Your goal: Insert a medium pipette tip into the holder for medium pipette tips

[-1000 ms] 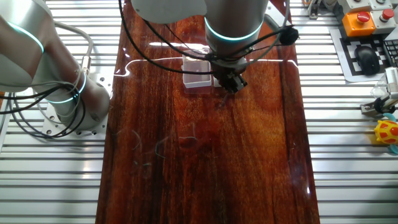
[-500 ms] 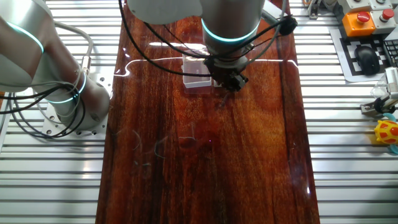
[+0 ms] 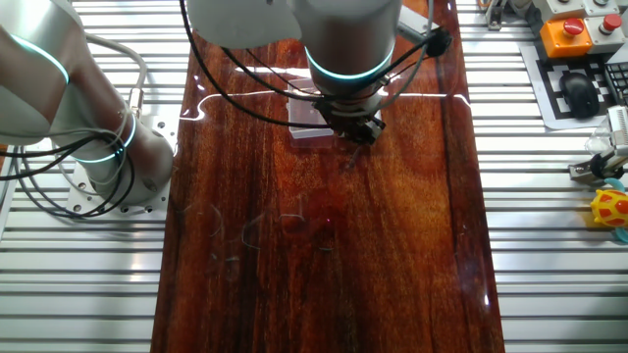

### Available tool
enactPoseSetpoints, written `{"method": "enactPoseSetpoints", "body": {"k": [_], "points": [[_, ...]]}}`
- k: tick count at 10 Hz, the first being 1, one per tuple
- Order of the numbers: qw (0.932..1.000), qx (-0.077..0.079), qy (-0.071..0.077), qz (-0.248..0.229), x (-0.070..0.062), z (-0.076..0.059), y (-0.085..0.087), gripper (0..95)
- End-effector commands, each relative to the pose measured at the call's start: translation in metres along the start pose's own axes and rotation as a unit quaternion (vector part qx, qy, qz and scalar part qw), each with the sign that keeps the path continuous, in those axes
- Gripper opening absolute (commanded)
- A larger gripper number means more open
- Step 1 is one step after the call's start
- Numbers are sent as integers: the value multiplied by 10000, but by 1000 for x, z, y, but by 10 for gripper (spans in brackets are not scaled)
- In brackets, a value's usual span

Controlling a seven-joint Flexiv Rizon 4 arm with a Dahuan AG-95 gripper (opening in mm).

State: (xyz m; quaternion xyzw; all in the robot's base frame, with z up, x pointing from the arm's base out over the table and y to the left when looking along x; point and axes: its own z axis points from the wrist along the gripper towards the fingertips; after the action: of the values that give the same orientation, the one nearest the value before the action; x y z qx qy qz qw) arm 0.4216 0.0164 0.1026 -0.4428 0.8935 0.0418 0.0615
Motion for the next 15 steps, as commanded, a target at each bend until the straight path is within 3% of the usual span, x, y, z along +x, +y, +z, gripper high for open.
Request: {"method": "enactPoseSetpoints", "body": {"k": [1,15], "points": [[10000,-3,-29,62,0,2,1,190],[9996,23,-31,276,-14,17,5,190]]}}
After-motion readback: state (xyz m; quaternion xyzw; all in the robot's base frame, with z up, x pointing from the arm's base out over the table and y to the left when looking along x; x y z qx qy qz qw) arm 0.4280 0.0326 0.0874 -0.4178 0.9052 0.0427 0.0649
